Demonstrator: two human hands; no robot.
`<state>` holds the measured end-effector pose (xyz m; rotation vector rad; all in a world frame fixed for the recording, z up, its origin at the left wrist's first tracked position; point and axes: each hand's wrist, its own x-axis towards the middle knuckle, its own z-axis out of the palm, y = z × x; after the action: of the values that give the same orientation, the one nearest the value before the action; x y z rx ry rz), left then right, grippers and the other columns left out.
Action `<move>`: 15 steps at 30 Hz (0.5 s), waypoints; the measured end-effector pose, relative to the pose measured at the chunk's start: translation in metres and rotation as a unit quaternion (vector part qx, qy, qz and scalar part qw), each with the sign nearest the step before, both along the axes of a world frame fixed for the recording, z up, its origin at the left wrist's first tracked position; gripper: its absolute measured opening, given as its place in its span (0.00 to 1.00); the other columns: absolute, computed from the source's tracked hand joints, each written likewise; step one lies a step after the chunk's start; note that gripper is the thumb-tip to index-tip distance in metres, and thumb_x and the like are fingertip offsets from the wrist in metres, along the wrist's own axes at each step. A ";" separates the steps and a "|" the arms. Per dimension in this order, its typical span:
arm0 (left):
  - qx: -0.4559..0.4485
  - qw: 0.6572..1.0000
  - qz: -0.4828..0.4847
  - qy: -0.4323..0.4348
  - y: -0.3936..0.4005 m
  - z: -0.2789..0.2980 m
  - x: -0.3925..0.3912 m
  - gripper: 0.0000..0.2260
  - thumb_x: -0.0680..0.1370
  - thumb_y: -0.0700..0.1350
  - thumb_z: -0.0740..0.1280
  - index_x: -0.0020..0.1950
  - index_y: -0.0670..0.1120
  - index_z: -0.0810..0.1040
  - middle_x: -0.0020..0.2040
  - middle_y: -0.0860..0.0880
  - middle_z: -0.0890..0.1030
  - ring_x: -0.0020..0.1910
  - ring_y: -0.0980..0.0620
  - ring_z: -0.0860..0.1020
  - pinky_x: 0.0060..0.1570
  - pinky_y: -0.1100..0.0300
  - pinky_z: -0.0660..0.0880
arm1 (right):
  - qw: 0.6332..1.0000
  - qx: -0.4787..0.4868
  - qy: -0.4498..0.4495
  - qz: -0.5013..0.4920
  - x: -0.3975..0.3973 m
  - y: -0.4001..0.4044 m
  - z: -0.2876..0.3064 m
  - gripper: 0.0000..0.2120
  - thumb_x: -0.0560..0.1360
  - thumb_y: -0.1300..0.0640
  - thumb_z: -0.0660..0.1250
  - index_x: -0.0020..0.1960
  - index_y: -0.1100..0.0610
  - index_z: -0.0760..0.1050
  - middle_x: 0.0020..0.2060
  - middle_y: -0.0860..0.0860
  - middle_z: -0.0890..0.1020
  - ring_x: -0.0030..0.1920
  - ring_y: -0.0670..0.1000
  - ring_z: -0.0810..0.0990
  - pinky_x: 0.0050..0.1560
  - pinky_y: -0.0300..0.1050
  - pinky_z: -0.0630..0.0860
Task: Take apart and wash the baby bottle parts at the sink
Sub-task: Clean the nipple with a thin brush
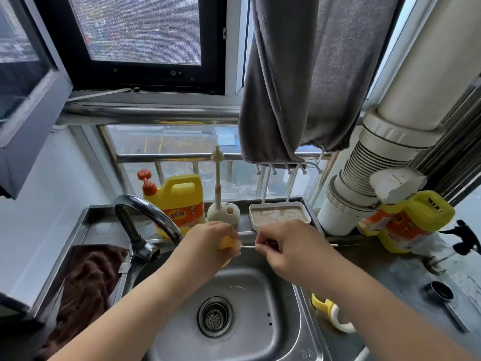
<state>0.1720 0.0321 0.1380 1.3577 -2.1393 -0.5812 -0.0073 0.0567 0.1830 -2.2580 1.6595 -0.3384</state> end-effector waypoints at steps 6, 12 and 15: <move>-0.004 0.999 0.003 0.037 0.003 0.001 -0.009 0.05 0.70 0.43 0.75 0.45 0.45 0.84 0.40 0.56 0.77 0.41 0.56 0.76 0.42 0.71 0.70 | 1.000 -0.022 0.003 0.013 0.004 0.000 0.002 0.06 0.76 0.51 0.63 0.49 0.49 0.78 0.43 0.47 0.81 0.45 0.50 0.76 0.44 0.42 0.72; -0.015 0.999 0.015 0.037 0.003 -0.003 -0.009 0.05 0.70 0.42 0.75 0.44 0.45 0.83 0.41 0.54 0.80 0.39 0.57 0.75 0.39 0.76 0.66 | 0.999 -0.040 0.013 0.016 -0.001 0.000 0.004 0.06 0.76 0.51 0.63 0.49 0.49 0.78 0.43 0.47 0.81 0.45 0.50 0.76 0.41 0.41 0.68; -0.023 0.999 -0.005 0.035 0.004 -0.002 -0.014 0.05 0.69 0.42 0.76 0.44 0.45 0.84 0.41 0.52 0.81 0.39 0.57 0.75 0.40 0.69 0.69 | 0.999 -0.026 0.014 0.018 0.005 0.002 -0.001 0.07 0.77 0.51 0.62 0.50 0.49 0.78 0.43 0.48 0.81 0.46 0.51 0.77 0.42 0.42 0.70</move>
<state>0.1585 0.0361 0.1360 1.2823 -2.0920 -0.5717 -0.0022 0.0592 0.1821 -2.3377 1.6413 -0.3466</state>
